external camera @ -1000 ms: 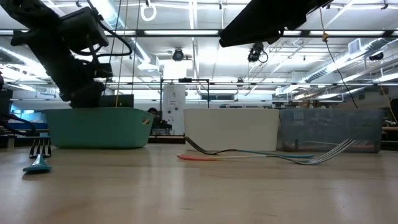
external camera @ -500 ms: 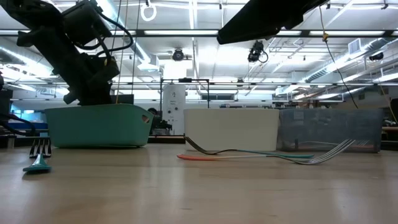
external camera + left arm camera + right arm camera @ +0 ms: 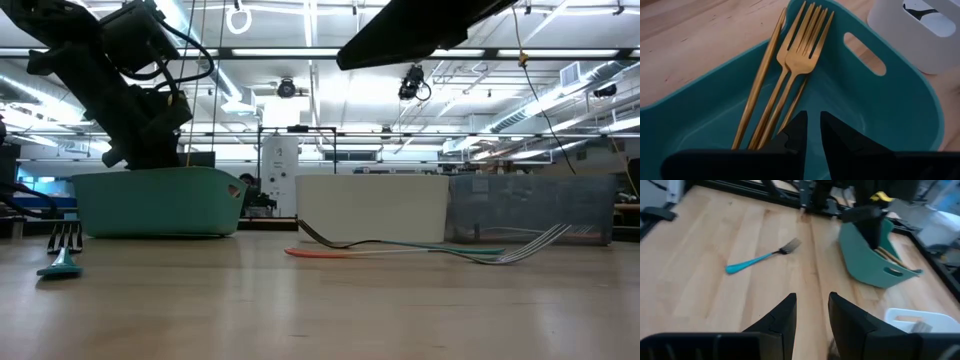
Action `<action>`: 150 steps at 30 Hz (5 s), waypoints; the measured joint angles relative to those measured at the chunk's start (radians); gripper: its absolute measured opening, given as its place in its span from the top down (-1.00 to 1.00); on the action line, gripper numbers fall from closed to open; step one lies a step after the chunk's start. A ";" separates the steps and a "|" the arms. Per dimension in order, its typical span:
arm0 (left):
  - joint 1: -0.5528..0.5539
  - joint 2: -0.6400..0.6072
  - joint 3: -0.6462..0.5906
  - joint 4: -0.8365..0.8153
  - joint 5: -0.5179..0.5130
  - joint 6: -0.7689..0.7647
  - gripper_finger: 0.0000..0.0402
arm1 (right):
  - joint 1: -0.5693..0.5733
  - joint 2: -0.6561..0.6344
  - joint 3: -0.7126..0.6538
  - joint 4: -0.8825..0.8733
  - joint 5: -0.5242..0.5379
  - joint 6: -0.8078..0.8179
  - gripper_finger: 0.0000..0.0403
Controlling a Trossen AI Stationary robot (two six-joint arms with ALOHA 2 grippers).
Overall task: Sort silverware by color (type)
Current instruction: Put the left blue fork into the white bin
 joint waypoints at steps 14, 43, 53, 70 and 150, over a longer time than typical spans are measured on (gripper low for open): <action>0.000 0.000 0.000 0.000 0.000 0.000 0.69 | 0.007 0.000 0.000 0.012 -0.080 0.017 0.41; 0.000 0.000 0.000 0.000 0.000 0.000 0.69 | -0.017 0.000 0.000 0.004 -0.077 0.033 0.41; 0.000 0.000 0.000 0.000 0.000 0.001 0.69 | -0.016 0.000 0.000 0.004 -0.077 0.033 0.41; 0.000 0.000 0.000 0.000 0.000 0.000 0.69 | -0.017 0.000 0.000 0.004 -0.077 0.033 0.41; -0.480 0.032 0.060 0.352 0.260 0.379 0.74 | -0.024 0.000 0.001 -0.222 -0.164 0.265 0.42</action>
